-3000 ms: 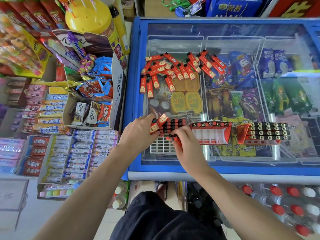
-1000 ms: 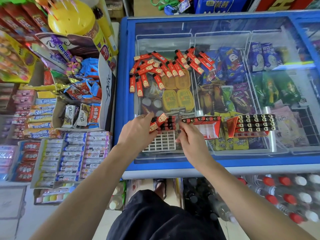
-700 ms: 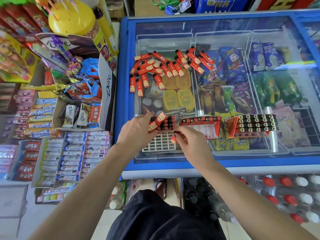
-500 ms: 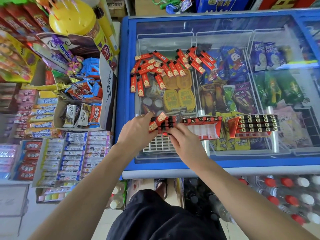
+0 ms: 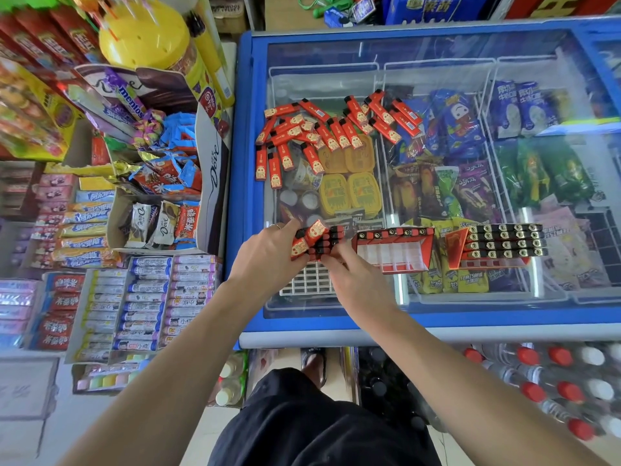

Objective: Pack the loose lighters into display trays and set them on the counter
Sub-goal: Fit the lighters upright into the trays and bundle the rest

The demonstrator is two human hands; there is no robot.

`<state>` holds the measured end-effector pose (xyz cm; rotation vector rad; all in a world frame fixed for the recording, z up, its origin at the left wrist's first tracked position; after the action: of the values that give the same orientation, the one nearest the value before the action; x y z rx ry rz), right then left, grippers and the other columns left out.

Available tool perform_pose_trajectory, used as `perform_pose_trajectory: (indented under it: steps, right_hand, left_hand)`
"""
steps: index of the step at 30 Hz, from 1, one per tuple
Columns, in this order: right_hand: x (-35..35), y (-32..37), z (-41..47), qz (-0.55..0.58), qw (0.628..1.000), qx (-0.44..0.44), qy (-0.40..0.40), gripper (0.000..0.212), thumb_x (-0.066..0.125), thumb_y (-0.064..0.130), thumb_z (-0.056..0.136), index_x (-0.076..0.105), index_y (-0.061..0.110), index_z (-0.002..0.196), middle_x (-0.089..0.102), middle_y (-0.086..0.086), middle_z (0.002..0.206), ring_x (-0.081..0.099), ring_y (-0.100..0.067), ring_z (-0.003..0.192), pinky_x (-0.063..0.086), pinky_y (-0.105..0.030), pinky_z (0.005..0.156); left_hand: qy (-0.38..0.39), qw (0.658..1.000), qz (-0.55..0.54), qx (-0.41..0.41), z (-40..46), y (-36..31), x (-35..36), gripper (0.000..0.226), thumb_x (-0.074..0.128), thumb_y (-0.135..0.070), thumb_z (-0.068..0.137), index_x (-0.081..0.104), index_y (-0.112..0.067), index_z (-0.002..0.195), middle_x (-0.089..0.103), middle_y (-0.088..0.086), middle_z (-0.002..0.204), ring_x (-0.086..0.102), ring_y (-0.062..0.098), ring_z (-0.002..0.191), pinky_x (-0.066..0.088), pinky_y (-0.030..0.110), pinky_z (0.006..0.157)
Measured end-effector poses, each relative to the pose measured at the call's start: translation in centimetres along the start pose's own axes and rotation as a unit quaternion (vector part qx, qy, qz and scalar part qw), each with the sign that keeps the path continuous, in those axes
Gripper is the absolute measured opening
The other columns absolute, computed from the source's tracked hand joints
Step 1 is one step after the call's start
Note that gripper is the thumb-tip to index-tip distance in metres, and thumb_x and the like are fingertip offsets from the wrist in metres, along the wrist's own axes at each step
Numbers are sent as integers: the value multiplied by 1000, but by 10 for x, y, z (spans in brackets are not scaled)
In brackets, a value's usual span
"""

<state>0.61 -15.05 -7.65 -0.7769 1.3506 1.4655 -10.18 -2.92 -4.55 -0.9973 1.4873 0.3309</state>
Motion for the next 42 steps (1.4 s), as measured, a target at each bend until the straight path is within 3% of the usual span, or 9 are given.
perform_pose_trajectory:
  steps: [4, 10, 15, 19, 24, 27, 29, 34, 42]
  right_hand:
    - [-3, 4, 1, 0, 999, -26, -19, 35, 81, -7, 70, 74, 5, 101, 65, -7, 91, 59, -18, 62, 42, -23, 43]
    - [-22, 1, 12, 131, 985, 101, -52, 19, 57, 9, 97, 63, 13, 114, 62, 1, 98, 57, -14, 64, 50, -31, 52]
    - [-41, 0, 21, 516, 789, 332, -2, 16, 58, 16, 98, 73, 20, 103, 74, 5, 93, 65, -5, 85, 49, -22, 72]
    - [-48, 2, 24, 561, 763, 320, 22, 19, 56, 18, 102, 73, 10, 101, 71, -15, 97, 61, -11, 83, 47, -30, 75]
    - [-47, -7, 21, 549, 765, 337, -5, 21, 53, 27, 106, 71, 17, 108, 76, -1, 104, 71, -19, 102, 55, -46, 97]
    - [-49, -19, 17, 587, 717, 375, -35, 20, 46, 22, 109, 62, 10, 109, 72, -10, 96, 73, -26, 88, 62, -41, 80]
    - [-53, -27, 15, 515, 778, 361, -10, 21, 41, 22, 110, 59, 13, 117, 65, -9, 83, 62, -25, 66, 52, -30, 58]
    - [-48, -36, 6, 284, 923, 240, 95, 28, 44, 9, 105, 58, 13, 129, 62, -2, 94, 51, -7, 65, 36, -17, 57]
    - [-40, -22, -2, 112, 981, 119, 105, 17, 59, 7, 98, 52, 12, 112, 63, -6, 92, 62, -25, 75, 53, -40, 63]
  left_hand:
    - [-23, 999, -32, 8, -3, 0, -5, 31, 67, -45, 92, 57, -23, 112, 64, -4, 89, 63, 22, 74, 49, 33, 58]
    - [-25, 994, -105, 26, -5, -8, -12, 25, 71, -45, 89, 60, -24, 97, 63, -9, 79, 62, 17, 69, 54, 39, 62]
    - [-8, 980, -193, 53, -5, -19, -18, 23, 79, -42, 85, 66, -27, 95, 66, -14, 74, 63, 5, 68, 53, 28, 62]
    - [5, 968, -237, 80, -10, -32, -22, 23, 82, -32, 86, 61, -39, 93, 66, -19, 72, 65, 2, 69, 47, 17, 62]
    - [4, 967, -246, 71, -15, -33, -26, 24, 83, -37, 84, 61, -39, 94, 67, -17, 77, 64, 3, 72, 46, 14, 64]
    - [12, 979, -195, 55, -15, -24, -21, 27, 79, -41, 86, 63, -29, 104, 68, -14, 83, 65, 6, 76, 52, 22, 68]
    - [5, 988, -149, 43, -15, -19, -18, 27, 75, -40, 88, 61, -26, 106, 66, -10, 82, 64, 10, 74, 55, 32, 67]
    - [-19, 996, -77, 40, -11, -13, -12, 23, 70, -35, 91, 58, -23, 108, 64, -6, 83, 63, 18, 72, 56, 38, 64]
    - [4, 999, -25, 30, -7, -8, 2, 34, 67, -40, 93, 54, -23, 119, 62, -4, 87, 62, 22, 75, 57, 41, 65]
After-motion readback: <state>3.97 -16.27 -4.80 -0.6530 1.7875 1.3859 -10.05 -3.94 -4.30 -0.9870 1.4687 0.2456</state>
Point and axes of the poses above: each hand's wrist, its own z-axis towards the middle knuckle, its own x-axis out of the palm, y = z × x, the point moved 5 cm from there along z, towards the middle knuckle
